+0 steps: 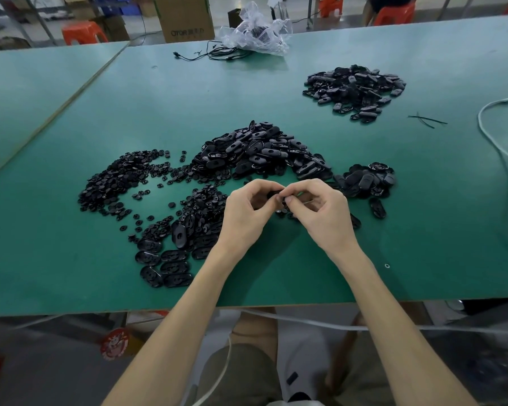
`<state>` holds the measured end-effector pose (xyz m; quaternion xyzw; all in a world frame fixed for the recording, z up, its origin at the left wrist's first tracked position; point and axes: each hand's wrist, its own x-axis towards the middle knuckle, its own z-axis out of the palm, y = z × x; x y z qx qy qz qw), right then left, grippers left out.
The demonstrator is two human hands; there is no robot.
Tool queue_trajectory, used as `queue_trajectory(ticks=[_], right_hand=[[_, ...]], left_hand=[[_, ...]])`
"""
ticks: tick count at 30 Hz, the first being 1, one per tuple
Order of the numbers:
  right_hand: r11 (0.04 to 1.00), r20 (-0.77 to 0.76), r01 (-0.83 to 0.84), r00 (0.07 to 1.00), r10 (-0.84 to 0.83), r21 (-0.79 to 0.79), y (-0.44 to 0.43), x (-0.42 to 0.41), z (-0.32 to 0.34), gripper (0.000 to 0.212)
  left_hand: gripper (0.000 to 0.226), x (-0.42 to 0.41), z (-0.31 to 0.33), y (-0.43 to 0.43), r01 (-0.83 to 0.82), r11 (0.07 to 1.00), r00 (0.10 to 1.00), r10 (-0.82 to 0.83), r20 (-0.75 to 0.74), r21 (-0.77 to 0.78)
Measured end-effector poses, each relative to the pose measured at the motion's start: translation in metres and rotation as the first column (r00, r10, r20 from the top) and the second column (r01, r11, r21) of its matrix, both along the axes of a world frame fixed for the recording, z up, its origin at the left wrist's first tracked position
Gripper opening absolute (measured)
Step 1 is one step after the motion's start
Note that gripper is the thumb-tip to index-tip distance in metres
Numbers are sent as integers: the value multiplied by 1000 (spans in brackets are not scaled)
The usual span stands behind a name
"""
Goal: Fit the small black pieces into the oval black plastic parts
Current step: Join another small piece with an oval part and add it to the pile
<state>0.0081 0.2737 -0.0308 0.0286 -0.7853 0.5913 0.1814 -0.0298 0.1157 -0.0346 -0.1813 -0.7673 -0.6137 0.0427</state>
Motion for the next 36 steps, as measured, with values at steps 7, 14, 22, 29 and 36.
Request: queue_trajectory(ticks=[7,14,22,29,36], right_hand=[[997,-39,76,996,-75,6,-2,1,2,20],[848,-22,497,861,-509,-182,8,-3,0,30],[757,104,600,796,-596,-259,15,-7,-4,62],[768,100,590,804,-586,-249,14,-6,-3,60],[872,-25,474,880,-475,121,9,-6,-4,37]], left_hand=[[19,1,2,1,-16,1000,1000,15,-10,-11],[36,0,1,-1,-106,978,993,93,-79,-181],[28,-2,0,0,-72,912,995,39,-91,-405],[25,-1,2,1,-68,899,995,31,-91,-433],[21,0,1,1,-83,905,994,47,-95,-417]])
